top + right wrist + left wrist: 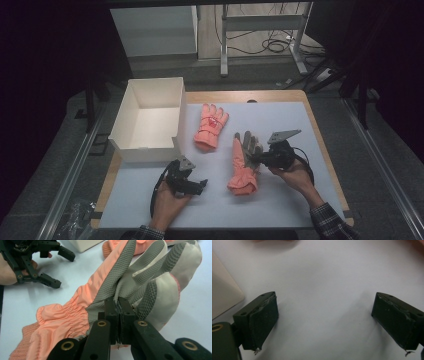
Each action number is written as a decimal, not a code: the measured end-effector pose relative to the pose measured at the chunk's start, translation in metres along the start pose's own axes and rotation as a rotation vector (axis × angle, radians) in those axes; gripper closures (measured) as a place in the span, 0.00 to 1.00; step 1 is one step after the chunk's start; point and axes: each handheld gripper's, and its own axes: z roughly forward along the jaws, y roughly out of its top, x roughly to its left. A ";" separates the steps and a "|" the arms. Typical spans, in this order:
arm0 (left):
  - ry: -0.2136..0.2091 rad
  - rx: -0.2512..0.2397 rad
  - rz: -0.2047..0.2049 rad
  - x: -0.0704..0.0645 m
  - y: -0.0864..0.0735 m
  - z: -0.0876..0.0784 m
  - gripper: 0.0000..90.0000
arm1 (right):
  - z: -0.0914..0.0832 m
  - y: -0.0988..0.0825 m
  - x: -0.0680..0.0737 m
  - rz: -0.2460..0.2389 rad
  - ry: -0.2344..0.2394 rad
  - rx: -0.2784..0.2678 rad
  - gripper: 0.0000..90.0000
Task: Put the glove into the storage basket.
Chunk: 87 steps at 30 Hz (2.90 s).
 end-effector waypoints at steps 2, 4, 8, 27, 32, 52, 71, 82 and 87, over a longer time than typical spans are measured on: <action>0.000 0.000 0.000 0.000 0.000 0.000 0.08 | 0.006 0.000 0.000 -0.002 0.021 0.002 0.97; 0.000 0.000 0.000 0.000 0.000 0.000 0.08 | 0.011 0.000 -0.001 -0.010 0.029 0.013 0.97; 0.000 0.000 0.001 0.000 0.000 0.000 0.08 | 0.021 -0.003 -0.005 -0.017 0.021 0.036 0.96; 0.000 0.000 0.001 0.000 0.000 0.000 0.08 | 0.012 0.009 -0.009 -0.041 -0.122 -0.004 0.68; 0.000 0.001 0.001 0.000 0.000 0.000 0.08 | 0.013 0.021 -0.009 -0.027 -0.160 -0.011 0.60; 0.000 0.000 0.004 0.000 0.000 0.000 0.08 | 0.040 0.067 -0.015 0.052 -0.171 -0.069 0.40; 0.001 0.001 0.005 0.000 0.000 0.000 0.08 | 0.094 0.114 -0.018 -0.040 -0.193 0.004 0.49; 0.001 0.001 0.004 0.000 0.000 0.000 0.08 | 0.125 0.130 -0.036 -0.014 -0.224 0.054 0.61; 0.001 -0.001 0.003 0.000 0.000 0.000 0.08 | 0.136 0.137 -0.046 0.020 -0.233 0.057 0.57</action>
